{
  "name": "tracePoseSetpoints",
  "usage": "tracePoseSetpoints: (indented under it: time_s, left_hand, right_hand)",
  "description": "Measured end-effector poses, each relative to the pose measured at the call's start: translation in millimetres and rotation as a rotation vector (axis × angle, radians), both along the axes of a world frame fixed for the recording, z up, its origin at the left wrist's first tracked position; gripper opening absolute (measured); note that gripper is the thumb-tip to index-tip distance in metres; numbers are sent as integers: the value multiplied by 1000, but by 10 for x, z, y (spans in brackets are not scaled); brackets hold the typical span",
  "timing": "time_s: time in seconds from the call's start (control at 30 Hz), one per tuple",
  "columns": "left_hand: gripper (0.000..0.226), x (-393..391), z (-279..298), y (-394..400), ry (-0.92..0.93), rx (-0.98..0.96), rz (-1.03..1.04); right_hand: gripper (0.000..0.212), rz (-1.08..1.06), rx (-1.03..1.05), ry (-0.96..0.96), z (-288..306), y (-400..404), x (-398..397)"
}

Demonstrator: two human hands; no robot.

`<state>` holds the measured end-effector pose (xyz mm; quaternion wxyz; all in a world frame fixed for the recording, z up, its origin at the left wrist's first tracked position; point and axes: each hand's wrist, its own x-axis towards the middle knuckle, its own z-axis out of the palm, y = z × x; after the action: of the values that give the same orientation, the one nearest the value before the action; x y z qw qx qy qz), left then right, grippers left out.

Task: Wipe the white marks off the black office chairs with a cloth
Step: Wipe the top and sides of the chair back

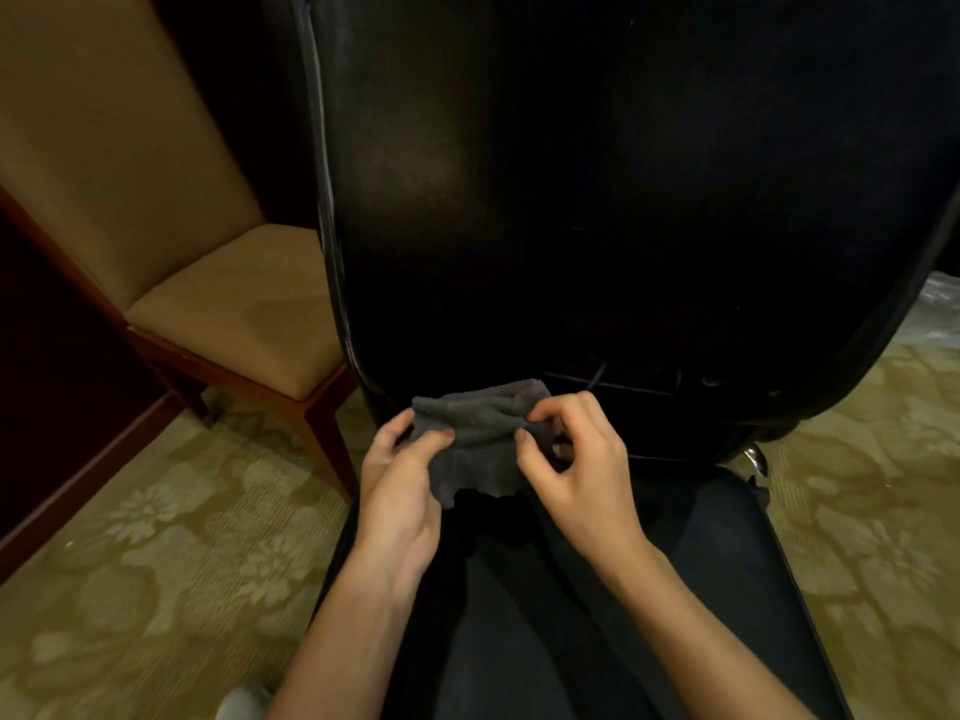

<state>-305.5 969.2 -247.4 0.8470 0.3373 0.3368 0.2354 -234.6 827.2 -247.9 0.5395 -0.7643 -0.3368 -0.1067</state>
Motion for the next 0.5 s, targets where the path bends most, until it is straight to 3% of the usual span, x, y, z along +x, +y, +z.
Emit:
tracePoseSetpoints:
  time_s: [0.1,0.23,0.37,0.43,0.5]
  left_hand:
    - [24,-42,24,-3,68,-171,-143]
    - [35,-179,-30,-59,115,-296,-404]
    - [42,-151,-152,-137,-50,-146,-248]
    - [27,-105,-168,-183,-145,2,-157]
    - [15,-86,-141,-215,-168,131,-106]
  right_hand:
    - [14,28,35,135,-12,-14,-65]
    - [18,19,49,106,60,-62,-34]
    - [35,88,53,309,141,-121,-27]
    - [57,115,33,542,136,-119,-16]
    - [54,180,101,829,127,-146,33]
